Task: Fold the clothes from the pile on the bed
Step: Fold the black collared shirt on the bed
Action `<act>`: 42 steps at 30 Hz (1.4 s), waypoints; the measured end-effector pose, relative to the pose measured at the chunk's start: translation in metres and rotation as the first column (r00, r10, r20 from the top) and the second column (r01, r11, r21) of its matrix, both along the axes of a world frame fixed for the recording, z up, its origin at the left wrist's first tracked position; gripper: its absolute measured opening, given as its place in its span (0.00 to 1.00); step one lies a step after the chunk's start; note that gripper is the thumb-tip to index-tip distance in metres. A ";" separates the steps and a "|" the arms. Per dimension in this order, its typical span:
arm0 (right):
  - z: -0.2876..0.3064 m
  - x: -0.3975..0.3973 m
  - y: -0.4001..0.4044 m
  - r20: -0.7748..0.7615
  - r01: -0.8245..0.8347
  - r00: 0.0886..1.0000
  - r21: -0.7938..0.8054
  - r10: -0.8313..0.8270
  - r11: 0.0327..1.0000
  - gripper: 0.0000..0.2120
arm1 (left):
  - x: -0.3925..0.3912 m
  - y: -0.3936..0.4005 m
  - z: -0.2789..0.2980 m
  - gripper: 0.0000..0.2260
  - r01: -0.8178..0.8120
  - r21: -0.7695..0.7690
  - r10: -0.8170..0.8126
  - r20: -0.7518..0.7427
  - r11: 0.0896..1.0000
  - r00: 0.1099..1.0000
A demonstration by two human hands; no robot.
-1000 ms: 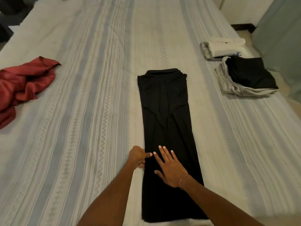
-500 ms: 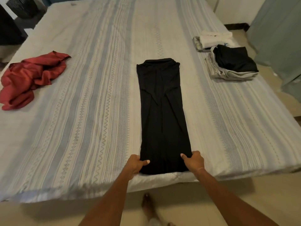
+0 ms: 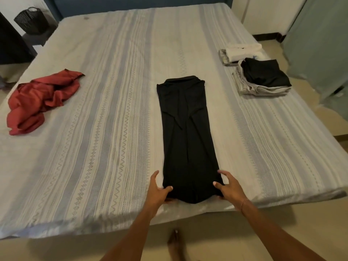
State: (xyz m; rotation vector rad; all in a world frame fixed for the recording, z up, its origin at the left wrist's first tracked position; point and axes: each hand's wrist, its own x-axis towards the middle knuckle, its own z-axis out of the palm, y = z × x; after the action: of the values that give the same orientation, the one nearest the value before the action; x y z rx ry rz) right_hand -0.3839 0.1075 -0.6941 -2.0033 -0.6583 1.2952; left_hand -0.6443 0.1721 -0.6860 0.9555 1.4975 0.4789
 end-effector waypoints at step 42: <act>-0.072 0.016 0.122 0.591 -0.040 0.806 0.108 -0.032 0.993 0.26 | 0.070 0.130 -0.079 0.14 0.203 0.338 0.059 -0.628 0.919 0.776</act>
State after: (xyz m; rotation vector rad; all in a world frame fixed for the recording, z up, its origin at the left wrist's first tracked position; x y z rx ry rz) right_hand -0.3681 0.2299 -0.7660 -2.3117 -0.9958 0.5834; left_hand -0.5742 0.3017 -0.7645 1.6022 1.9976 0.4251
